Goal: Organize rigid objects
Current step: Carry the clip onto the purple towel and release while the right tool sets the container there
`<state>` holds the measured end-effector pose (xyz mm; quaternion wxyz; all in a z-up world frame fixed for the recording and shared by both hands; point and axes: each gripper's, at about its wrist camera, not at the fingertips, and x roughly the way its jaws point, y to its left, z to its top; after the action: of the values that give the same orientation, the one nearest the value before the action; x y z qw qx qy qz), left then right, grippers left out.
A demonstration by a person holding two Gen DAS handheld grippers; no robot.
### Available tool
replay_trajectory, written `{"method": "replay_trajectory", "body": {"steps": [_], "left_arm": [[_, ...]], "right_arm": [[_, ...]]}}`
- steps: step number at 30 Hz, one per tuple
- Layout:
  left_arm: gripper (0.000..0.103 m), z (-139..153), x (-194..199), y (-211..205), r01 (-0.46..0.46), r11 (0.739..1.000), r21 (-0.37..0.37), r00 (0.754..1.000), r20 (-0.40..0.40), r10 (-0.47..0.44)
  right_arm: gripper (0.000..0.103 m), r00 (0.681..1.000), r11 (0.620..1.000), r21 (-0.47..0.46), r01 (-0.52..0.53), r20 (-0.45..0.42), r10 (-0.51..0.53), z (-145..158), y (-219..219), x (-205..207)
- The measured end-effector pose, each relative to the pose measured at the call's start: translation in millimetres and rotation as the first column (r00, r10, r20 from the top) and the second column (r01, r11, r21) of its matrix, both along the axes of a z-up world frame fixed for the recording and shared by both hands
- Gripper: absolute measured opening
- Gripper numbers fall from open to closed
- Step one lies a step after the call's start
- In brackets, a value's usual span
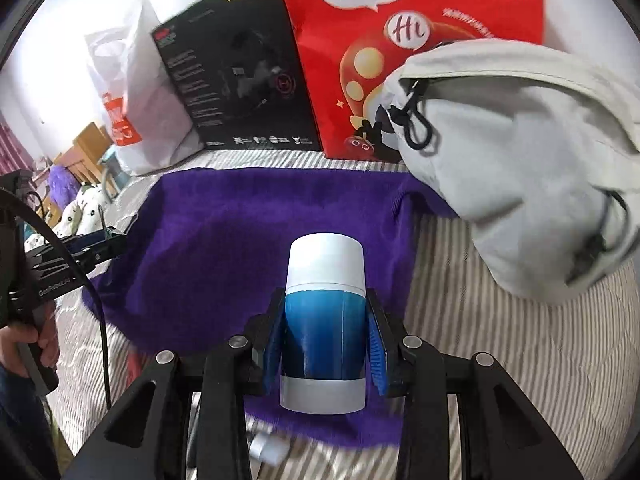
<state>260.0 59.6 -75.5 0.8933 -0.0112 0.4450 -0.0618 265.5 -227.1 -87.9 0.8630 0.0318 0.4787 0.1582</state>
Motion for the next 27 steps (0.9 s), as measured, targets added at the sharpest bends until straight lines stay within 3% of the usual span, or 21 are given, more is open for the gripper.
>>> {"method": "replay_trajectory", "body": {"steps": [15, 23, 27], "left_arm": [[0.039, -37, 64, -5, 0.012, 1.0, 0.016, 0.997, -0.075, -0.01], [0.039, -50, 76, -14, 0.013, 0.997, 0.074, 0.994, -0.108, -0.005], [0.039, -51, 75, -19, 0.026, 0.994, 0.11, 0.993, -0.115, -0.013]], "right_arm": [[0.036, 0.995, 0.994, -0.105, -0.03, -0.095, 0.02, -47, 39, 77], [0.037, 0.995, 0.988, -0.145, -0.059, -0.085, 0.047, -52, 48, 82], [0.044, 0.993, 0.987, -0.131, -0.092, -0.079, 0.082, -53, 49, 79]]}}
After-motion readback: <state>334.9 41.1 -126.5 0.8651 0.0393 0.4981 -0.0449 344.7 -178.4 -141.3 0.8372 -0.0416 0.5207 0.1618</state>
